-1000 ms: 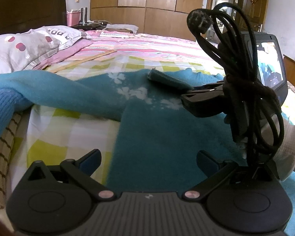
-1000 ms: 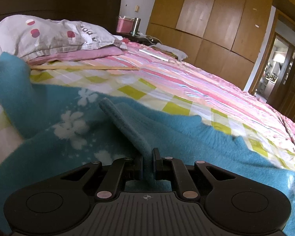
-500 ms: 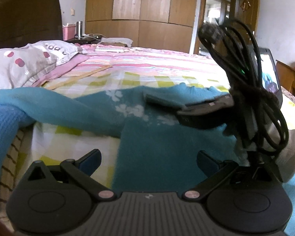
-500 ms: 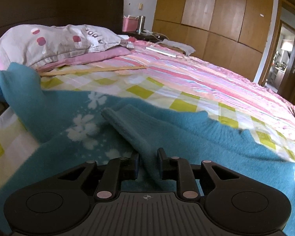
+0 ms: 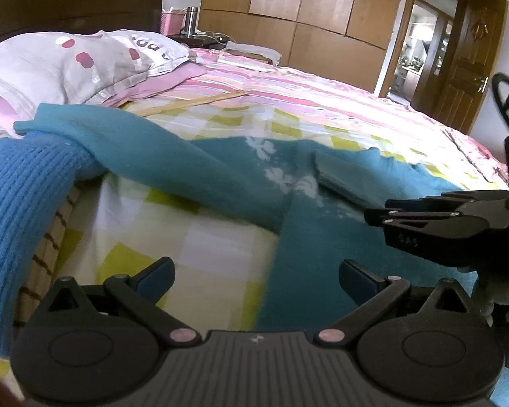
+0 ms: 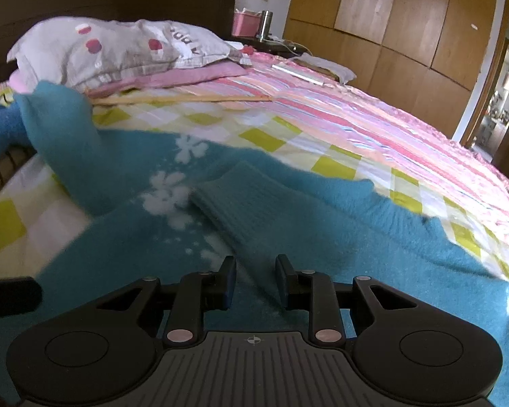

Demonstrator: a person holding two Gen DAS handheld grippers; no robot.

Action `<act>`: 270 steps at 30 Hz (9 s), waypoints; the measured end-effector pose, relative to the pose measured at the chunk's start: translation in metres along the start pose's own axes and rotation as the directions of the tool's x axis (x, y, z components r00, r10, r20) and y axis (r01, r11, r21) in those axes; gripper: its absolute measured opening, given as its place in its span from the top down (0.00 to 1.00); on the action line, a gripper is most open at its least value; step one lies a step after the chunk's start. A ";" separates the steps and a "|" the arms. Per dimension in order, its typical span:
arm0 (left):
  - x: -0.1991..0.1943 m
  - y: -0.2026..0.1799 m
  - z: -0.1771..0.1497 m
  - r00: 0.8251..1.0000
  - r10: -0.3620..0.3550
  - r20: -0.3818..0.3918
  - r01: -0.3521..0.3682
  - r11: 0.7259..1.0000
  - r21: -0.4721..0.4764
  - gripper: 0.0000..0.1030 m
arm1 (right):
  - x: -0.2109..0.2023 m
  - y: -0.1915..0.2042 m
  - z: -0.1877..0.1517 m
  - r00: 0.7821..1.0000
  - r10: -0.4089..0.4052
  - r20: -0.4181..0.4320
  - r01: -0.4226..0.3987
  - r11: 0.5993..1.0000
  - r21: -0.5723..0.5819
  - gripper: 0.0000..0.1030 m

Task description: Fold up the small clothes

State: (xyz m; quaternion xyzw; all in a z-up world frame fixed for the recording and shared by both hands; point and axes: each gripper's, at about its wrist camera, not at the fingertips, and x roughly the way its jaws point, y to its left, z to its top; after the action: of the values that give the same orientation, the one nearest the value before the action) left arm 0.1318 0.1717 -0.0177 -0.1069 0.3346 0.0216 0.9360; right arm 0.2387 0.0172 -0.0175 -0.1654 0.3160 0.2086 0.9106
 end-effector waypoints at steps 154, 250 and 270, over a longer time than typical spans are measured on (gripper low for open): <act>-0.017 -0.102 -0.036 0.976 0.216 0.039 -0.211 0.875 0.436 0.00 | -0.113 -0.208 -0.114 0.992 -0.124 -0.006 0.102 0.787 0.608 0.81; -0.118 -0.038 -0.116 0.976 0.033 -0.215 0.045 0.936 0.348 0.33 | -0.262 -0.026 -0.231 0.983 0.044 -0.177 -0.019 0.990 0.142 0.71; -0.135 -0.038 -0.116 0.979 0.040 -0.199 0.040 0.924 0.380 0.33 | -0.264 -0.034 -0.217 0.945 0.242 -0.220 -0.166 0.934 0.317 0.95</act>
State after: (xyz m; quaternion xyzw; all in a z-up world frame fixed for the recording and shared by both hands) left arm -0.0409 0.1140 -0.0122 0.0758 0.4263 -0.0549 0.8997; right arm -0.0427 -0.1789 -0.0037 -0.0196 0.4736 0.2304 0.8498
